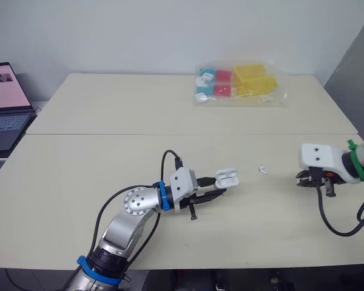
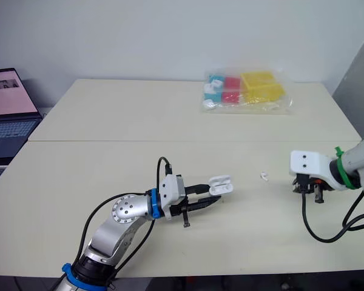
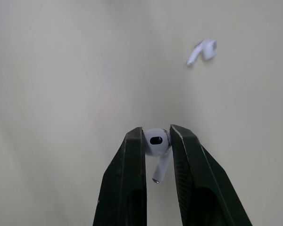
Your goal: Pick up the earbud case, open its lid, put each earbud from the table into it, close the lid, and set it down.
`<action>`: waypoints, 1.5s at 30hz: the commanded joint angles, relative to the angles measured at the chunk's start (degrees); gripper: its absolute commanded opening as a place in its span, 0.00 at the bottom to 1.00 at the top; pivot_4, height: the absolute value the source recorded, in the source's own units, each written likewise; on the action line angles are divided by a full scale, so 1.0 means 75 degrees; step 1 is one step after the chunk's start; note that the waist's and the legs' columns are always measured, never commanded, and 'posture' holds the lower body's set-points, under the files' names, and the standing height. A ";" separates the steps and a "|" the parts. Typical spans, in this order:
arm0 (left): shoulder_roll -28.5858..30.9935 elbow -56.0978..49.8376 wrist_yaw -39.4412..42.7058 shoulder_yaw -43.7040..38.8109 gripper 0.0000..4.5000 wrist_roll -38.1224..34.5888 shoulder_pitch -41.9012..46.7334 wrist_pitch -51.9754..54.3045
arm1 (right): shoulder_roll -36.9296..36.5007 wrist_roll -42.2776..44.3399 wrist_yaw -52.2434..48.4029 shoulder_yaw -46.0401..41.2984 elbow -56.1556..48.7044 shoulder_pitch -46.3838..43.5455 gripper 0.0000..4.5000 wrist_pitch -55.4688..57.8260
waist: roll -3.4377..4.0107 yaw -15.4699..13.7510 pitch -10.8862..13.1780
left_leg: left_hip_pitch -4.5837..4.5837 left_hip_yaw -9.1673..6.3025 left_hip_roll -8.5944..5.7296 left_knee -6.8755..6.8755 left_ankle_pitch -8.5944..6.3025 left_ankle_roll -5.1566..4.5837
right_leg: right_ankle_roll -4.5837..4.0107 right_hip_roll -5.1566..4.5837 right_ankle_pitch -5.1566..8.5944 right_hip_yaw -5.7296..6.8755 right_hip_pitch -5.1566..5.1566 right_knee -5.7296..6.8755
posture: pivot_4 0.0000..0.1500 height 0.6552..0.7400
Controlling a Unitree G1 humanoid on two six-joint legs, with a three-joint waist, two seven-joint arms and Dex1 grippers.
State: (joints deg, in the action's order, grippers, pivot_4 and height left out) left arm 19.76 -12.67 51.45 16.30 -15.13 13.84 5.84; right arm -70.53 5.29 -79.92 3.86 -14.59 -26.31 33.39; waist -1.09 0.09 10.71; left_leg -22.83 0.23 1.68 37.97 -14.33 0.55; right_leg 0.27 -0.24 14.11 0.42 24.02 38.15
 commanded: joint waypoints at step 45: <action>0.0058 -0.0512 -0.0432 -0.1055 0.17 -0.1462 0.1518 0.2246 | 0.6389 0.1899 0.6298 -0.0303 -0.2431 0.1689 0.09 -0.2053 | -0.0002 0.0007 -0.0002 | 0.0015 -0.0022 -0.0001 0.0004 0.0002 0.0001 | -0.0010 0.0019 -0.0009 0.0000 -0.0032 -0.0007 | 1.00 1.00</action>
State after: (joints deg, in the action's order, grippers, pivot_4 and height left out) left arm 20.11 -13.72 48.13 9.18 -24.77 24.42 23.03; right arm -22.57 19.70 -32.56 1.52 -32.23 -13.08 19.95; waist -1.11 0.14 10.69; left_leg -22.72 0.07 1.67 38.00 -14.32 0.55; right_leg 0.20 -0.10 14.04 0.42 23.78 38.09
